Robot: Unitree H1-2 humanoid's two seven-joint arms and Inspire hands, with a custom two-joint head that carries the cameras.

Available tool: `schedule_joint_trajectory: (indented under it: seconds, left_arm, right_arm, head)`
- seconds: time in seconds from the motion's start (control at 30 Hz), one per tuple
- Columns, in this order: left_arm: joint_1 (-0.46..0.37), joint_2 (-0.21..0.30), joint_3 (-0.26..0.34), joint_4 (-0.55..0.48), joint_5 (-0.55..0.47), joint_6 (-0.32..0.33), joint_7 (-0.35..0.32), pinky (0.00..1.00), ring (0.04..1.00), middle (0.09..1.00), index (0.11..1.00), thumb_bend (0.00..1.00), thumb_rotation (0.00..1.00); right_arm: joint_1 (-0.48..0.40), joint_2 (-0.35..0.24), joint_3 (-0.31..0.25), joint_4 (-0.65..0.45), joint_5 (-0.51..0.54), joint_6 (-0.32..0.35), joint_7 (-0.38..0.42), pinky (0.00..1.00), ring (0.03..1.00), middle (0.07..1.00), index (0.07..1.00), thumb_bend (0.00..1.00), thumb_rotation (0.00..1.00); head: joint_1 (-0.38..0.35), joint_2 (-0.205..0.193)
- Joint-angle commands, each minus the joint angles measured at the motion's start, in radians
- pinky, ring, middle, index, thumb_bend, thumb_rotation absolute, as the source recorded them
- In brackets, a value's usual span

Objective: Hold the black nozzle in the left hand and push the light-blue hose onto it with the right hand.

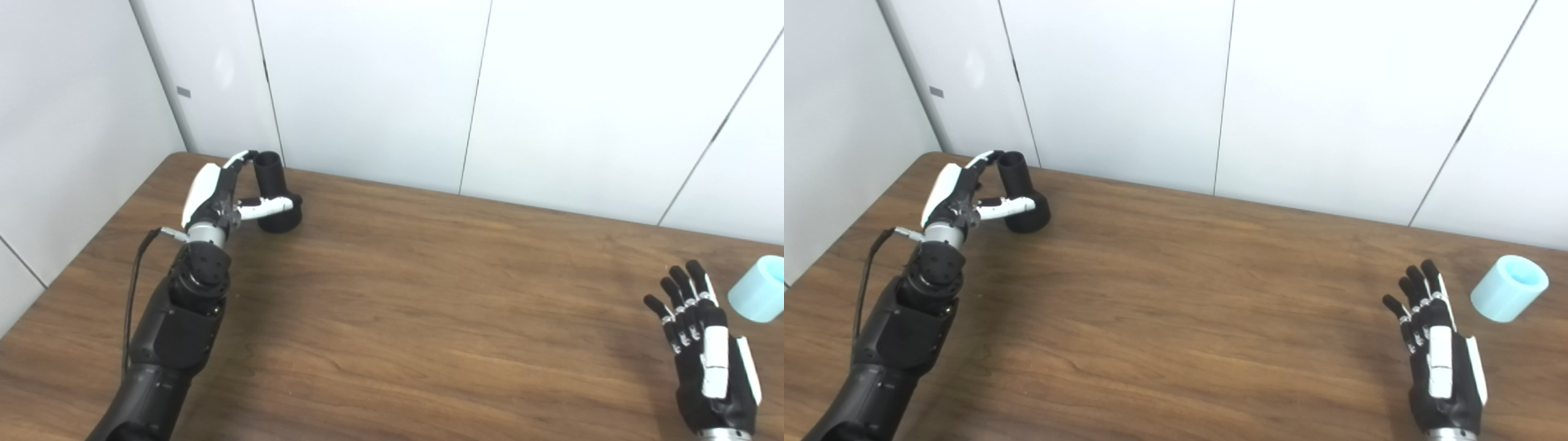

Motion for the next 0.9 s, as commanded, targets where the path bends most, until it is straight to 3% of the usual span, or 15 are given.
schedule_joint_trajectory:
  seconds: [0.0, 0.1, 0.3, 0.87]
  left_arm:
    - [-0.051, 0.025, -0.002, -0.01, 0.008, -0.033, 0.013, 0.91, 0.947, 0.914, 0.898, 0.96, 0.31]
    - [-0.05, 0.022, -0.016, -0.005, 0.013, -0.04, 0.018, 0.93, 0.937, 0.902, 0.895, 0.93, 0.3]
    - [-0.053, 0.018, -0.037, 0.007, 0.027, -0.036, 0.028, 0.87, 0.906, 0.877, 0.865, 0.91, 0.29]
    - [-0.085, 0.021, -0.056, 0.097, 0.054, -0.03, 0.065, 0.84, 0.89, 0.858, 0.835, 0.87, 0.28]
  right_arm:
    - [0.078, 0.007, 0.008, 0.129, -0.014, -0.024, 0.005, 0.89, 0.978, 0.966, 0.986, 0.44, 0.99]
    - [0.077, 0.01, 0.007, 0.128, -0.022, -0.023, 0.001, 0.92, 0.984, 0.968, 0.986, 0.42, 0.99]
    - [0.076, 0.009, 0.004, 0.126, -0.062, -0.031, -0.019, 0.96, 0.98, 0.956, 0.979, 0.44, 0.99]
    - [0.085, 0.007, 0.002, 0.113, -0.069, -0.031, -0.02, 0.96, 0.964, 0.932, 0.973, 0.45, 0.99]
  head:
    - [0.001, 0.0]
    - [-0.003, 0.0]
    - [0.0, 0.004]
    - [0.003, 0.016]
